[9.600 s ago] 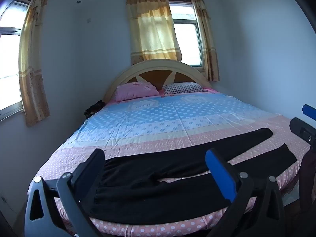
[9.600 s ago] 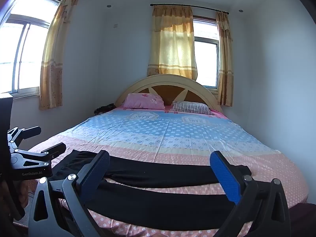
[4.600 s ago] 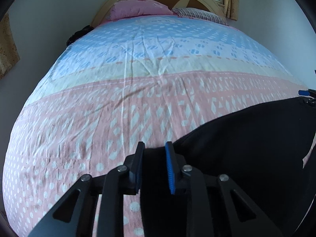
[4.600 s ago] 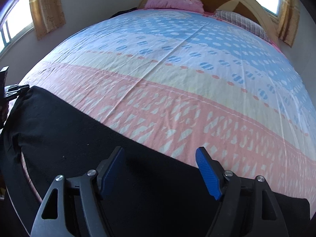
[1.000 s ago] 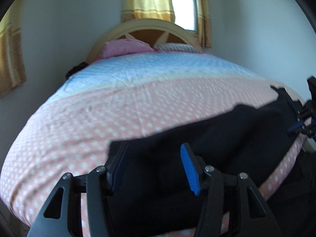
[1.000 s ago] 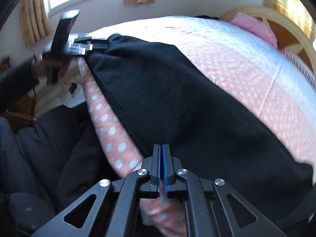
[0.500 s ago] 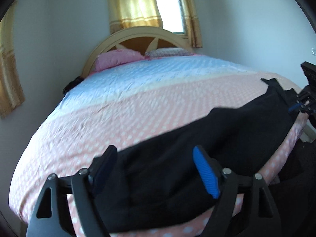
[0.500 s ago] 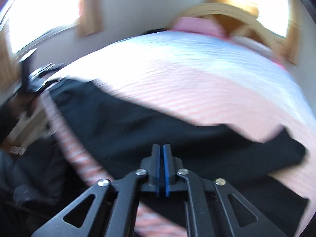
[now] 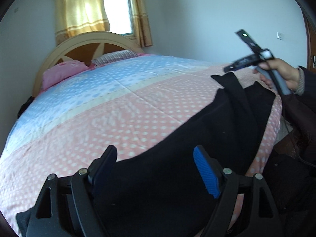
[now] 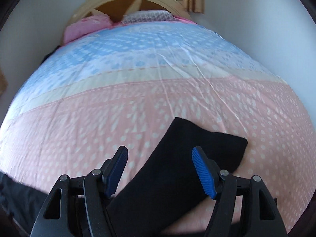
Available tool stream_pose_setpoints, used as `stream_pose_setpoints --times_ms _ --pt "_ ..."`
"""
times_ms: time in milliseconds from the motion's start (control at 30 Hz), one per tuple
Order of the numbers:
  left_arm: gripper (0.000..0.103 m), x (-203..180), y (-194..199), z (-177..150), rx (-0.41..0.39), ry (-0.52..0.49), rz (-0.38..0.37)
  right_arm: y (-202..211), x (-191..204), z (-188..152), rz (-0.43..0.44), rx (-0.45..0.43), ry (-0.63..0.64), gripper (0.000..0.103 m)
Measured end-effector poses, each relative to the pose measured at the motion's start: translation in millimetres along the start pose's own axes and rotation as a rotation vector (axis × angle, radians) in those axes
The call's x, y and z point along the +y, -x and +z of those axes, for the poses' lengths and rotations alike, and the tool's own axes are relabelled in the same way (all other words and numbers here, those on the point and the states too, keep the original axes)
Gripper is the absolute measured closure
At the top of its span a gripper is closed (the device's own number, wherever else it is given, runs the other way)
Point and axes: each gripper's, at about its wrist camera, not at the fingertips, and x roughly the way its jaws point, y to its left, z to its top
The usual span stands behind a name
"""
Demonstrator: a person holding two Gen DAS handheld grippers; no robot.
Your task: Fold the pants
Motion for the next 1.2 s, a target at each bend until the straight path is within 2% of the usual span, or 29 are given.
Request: stream_pose_setpoints --times_ms 33,67,167,233,267,300,433,533,667,767,900,1000,1200 --pt "0.02 -1.9 -1.7 0.2 0.007 0.002 -0.015 -8.1 -1.5 3.7 -0.015 0.011 -0.015 0.036" --pt "0.02 -4.9 -3.7 -1.5 0.016 0.004 -0.028 -17.2 0.1 6.3 -0.038 0.024 -0.017 0.043" --pt "0.02 -15.6 -10.8 -4.6 0.043 0.016 -0.035 -40.9 0.9 7.8 -0.097 0.084 -0.028 0.075" --pt "0.02 -12.7 -12.7 -10.0 0.057 0.04 -0.041 -42.8 0.7 6.1 -0.11 0.072 -0.019 0.079" --pt "0.02 -10.9 -13.8 -12.7 0.061 0.053 -0.04 -40.7 0.9 5.7 -0.104 0.063 -0.016 0.094" --pt "0.02 -9.1 -15.2 -15.2 0.066 0.064 -0.04 -38.5 -0.2 5.5 -0.092 0.058 -0.014 0.098" --pt "0.02 -3.9 -18.2 -16.1 0.064 0.112 -0.061 -3.5 -4.0 2.0 -0.018 -0.015 -0.004 0.098" --pt "0.019 -2.5 -21.7 -17.5 0.064 0.126 -0.072 45.9 -14.4 -2.0 0.06 -0.114 -0.033 0.098" --pt "0.019 -0.6 -19.1 -20.6 0.055 0.143 -0.089 117.3 -50.9 -22.9 0.164 -0.28 -0.13 0.098" --pt "0.019 -0.3 -19.0 -21.1 0.058 0.153 -0.094 146.9 -81.0 -51.8 0.229 -0.353 -0.212 0.098" --pt "0.018 -1.6 -20.1 -21.4 0.062 0.15 -0.091 153.2 -111.2 -91.0 0.242 -0.369 -0.28 0.098" --pt "0.018 -2.2 -20.6 -21.5 0.063 0.142 -0.089 146.9 -142.6 -123.2 0.253 -0.364 -0.392 0.098" --pt "0.017 -2.7 -22.8 -22.2 0.066 0.133 -0.09 122.2 -182.1 -176.4 0.274 -0.295 -0.574 0.098"
